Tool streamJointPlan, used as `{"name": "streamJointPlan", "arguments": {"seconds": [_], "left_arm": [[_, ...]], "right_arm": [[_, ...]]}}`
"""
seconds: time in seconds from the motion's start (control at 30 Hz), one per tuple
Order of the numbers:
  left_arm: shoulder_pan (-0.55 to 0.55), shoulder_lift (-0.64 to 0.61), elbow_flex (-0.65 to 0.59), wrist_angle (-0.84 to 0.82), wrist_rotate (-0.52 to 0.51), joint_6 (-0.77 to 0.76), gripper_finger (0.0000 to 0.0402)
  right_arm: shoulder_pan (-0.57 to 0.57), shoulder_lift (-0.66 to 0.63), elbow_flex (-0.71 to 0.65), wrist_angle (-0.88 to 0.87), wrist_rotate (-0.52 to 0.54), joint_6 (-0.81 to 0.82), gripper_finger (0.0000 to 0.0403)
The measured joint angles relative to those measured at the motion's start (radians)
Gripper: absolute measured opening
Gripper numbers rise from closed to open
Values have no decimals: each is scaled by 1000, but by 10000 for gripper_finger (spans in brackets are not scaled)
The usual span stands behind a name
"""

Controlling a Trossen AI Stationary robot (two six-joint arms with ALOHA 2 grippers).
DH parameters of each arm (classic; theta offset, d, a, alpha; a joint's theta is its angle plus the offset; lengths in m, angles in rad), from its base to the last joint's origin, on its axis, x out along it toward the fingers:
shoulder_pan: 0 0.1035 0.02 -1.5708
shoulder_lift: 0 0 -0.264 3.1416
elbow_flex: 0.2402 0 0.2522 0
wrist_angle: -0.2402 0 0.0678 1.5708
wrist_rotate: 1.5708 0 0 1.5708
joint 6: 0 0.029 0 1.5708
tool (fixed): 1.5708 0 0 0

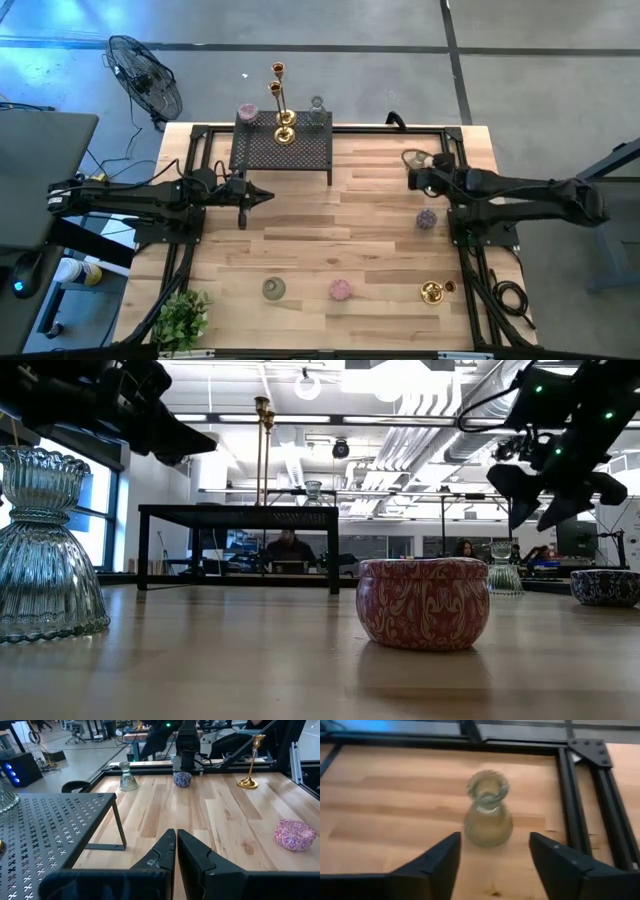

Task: Pick & Place candle stick holders
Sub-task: Put the top green glass candle holder on the shelf aligned with the other green glass candle holder

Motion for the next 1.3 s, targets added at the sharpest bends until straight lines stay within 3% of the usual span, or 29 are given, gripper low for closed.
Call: {"name": "streamJointPlan", "arguments": {"seconds": [0.13, 0.27, 0.47, 0.63, 0.87, 1.17, 1.3], "left_arm": [[0, 0, 0, -2, 0, 1, 14], [0, 0, 0, -2, 1, 1, 14], [0, 0, 0, -18, 3, 1, 14], [0, 0, 0, -29, 3, 1, 14], [0, 0, 0, -29, 3, 1, 14], [0, 0, 0, -29, 6, 0, 14], [0, 0, 1, -15, 19, -1, 14]], "right_arm": [[-115, 6, 0, 91, -54, -105, 284], [-219, 50, 0, 202, -118, -219, 313], [-330, 170, 0, 293, -136, -299, 323], [-349, 272, 0, 403, -157, -322, 317], [-351, 358, 0, 469, -133, -321, 279], [-351, 368, 0, 491, -105, -324, 167], [-349, 362, 0, 522, -117, -328, 161]]}}
